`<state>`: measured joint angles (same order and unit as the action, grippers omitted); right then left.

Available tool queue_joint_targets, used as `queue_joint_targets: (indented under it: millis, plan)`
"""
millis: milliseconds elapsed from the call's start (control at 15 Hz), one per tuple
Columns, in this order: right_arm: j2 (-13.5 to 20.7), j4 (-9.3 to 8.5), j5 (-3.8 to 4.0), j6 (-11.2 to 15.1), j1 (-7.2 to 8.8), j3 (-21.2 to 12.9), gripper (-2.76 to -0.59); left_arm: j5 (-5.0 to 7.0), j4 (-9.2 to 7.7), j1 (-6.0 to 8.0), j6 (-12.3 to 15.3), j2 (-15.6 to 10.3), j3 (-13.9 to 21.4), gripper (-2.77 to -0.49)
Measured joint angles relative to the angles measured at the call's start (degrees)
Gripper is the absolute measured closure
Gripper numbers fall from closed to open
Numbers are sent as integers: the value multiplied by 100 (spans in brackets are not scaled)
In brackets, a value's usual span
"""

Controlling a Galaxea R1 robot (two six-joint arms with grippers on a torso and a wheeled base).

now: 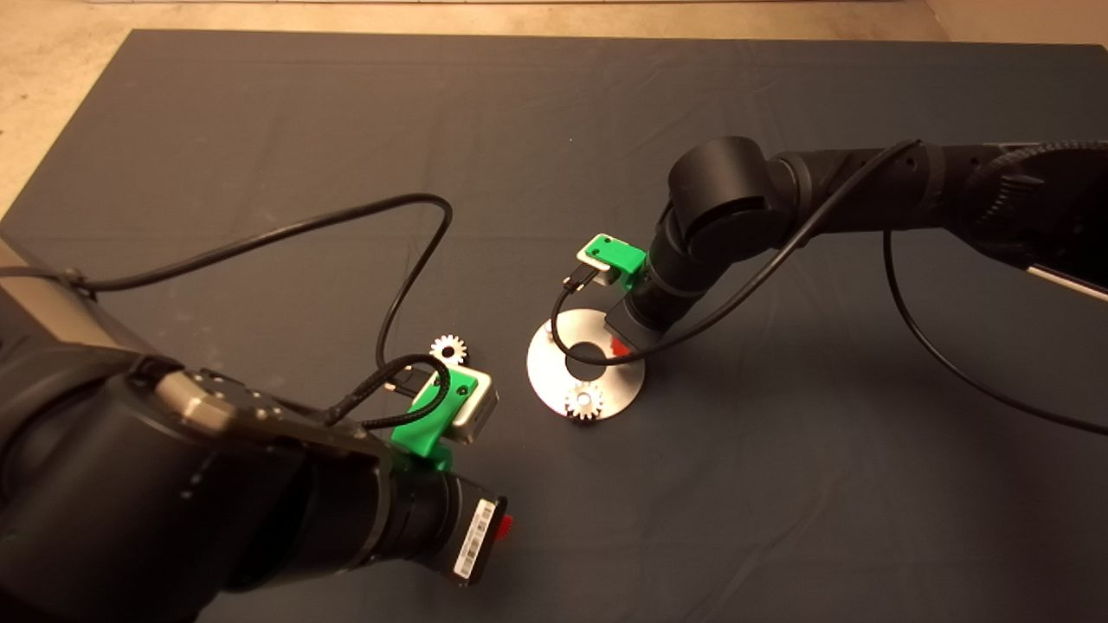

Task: Install three planetary gears onto the carrier pins

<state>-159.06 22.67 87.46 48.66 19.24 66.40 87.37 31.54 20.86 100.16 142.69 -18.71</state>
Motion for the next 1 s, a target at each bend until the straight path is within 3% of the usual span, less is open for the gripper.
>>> queue_joint_targets:
  millis: [333,400,533,667,733,867,933,1000]
  plan:
    - [7,0,5,9,17,-70,-176,-20,1,0,-44,-11,0,-147]
    - [21,0,0,29,102,-169,-176,-38,1,-1,-62,-51,0,-147]
    - [159,-18,-5,113,613,-476,-176,-35,1,0,-101,-129,0,-147]
    - [724,-99,-46,338,1270,-1164,-176,-30,-2,0,-105,-143,0,-147]
    - [1154,-166,-36,447,1396,-1607,-176,-38,-2,0,-105,-140,0,-147]
    - [1992,-402,95,792,1340,-2607,-176,-36,-2,-2,-165,-125,0,-147]
    - [2275,-523,88,1055,1255,-3100,-176,-41,1,9,-222,-102,0,-147]
    - [2528,-601,74,1384,1055,-3540,-176,-61,-2,13,-273,-94,0,-147]
